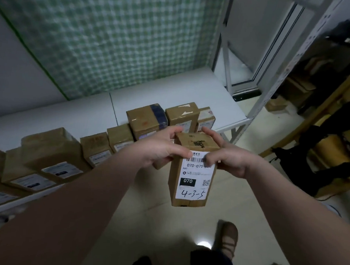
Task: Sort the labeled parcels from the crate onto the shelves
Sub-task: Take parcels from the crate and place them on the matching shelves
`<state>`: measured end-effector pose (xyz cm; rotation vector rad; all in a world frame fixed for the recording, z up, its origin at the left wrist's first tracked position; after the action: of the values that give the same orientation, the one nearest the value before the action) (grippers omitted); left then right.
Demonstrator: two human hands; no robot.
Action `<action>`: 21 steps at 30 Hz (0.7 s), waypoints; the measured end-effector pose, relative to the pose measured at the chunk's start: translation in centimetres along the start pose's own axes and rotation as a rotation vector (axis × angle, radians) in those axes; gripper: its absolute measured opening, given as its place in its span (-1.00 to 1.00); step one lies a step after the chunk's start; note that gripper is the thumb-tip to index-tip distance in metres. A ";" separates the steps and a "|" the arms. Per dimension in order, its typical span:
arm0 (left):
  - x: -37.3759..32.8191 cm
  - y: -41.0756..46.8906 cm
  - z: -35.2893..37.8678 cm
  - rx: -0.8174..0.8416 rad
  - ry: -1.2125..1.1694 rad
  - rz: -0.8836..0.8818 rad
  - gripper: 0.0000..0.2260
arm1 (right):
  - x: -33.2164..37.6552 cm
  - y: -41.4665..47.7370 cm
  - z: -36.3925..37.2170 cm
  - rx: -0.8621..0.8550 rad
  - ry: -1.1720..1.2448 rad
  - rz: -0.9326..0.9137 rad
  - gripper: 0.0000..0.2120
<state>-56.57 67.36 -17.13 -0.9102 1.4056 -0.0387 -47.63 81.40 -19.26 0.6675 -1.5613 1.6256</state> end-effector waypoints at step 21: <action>-3.7 27.7 8.8 -0.580 0.600 -0.105 -0.56 | -1.2 19.6 -31.1 -0.283 -0.408 -0.212 -0.14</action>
<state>-63.23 92.50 -30.54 -1.5377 1.9715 0.0217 -58.58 112.71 -35.05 1.0136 -1.8902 1.1300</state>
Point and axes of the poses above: each hand's wrist, its own y-axis towards the middle knuckle, its own z-axis out of the palm, x = y × z, the point moved 5 cm from there along y, towards the middle knuckle, and after that the axes turned 2 degrees about y, right-handed, at the moved point
